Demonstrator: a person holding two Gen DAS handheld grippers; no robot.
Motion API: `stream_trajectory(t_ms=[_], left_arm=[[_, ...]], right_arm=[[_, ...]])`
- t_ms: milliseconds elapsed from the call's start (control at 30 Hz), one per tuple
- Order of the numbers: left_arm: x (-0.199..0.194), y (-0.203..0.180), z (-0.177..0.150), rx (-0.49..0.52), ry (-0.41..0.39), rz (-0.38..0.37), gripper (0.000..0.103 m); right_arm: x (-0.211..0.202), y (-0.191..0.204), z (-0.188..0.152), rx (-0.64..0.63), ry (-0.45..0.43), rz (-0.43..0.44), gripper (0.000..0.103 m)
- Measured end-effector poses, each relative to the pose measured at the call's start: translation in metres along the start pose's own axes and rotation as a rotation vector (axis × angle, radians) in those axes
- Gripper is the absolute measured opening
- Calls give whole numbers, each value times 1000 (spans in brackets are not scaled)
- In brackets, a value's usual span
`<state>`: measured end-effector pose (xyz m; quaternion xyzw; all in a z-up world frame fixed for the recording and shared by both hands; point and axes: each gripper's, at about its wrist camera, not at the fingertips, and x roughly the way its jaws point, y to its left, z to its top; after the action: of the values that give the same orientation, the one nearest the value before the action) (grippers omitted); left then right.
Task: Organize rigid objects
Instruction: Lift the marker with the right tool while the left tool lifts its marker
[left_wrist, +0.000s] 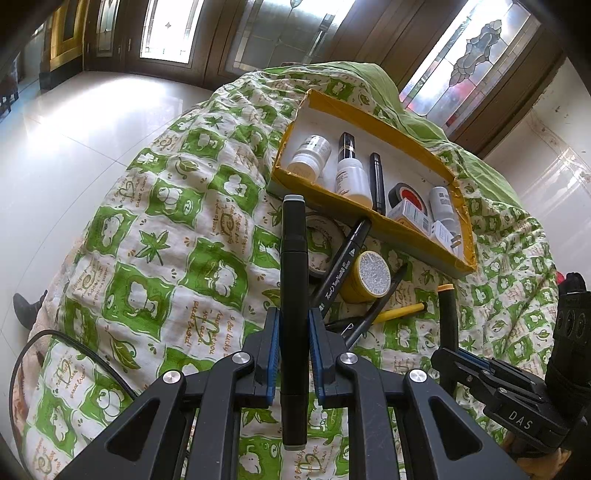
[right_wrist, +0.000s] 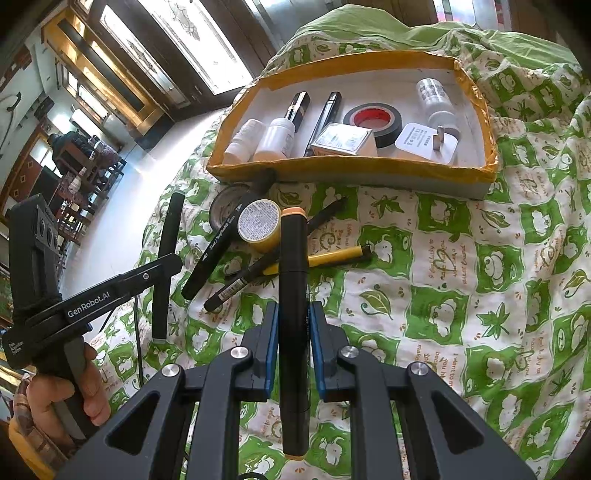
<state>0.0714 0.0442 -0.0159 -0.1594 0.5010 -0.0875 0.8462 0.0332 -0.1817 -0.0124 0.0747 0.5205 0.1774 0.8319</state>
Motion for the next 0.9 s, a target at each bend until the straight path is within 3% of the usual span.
stream_trajectory(t_ms=[900], left_arm=[[0,-1,-1,1,-3,2,14]], right_arm=[[-9,-3,5,15,-16,8,16]])
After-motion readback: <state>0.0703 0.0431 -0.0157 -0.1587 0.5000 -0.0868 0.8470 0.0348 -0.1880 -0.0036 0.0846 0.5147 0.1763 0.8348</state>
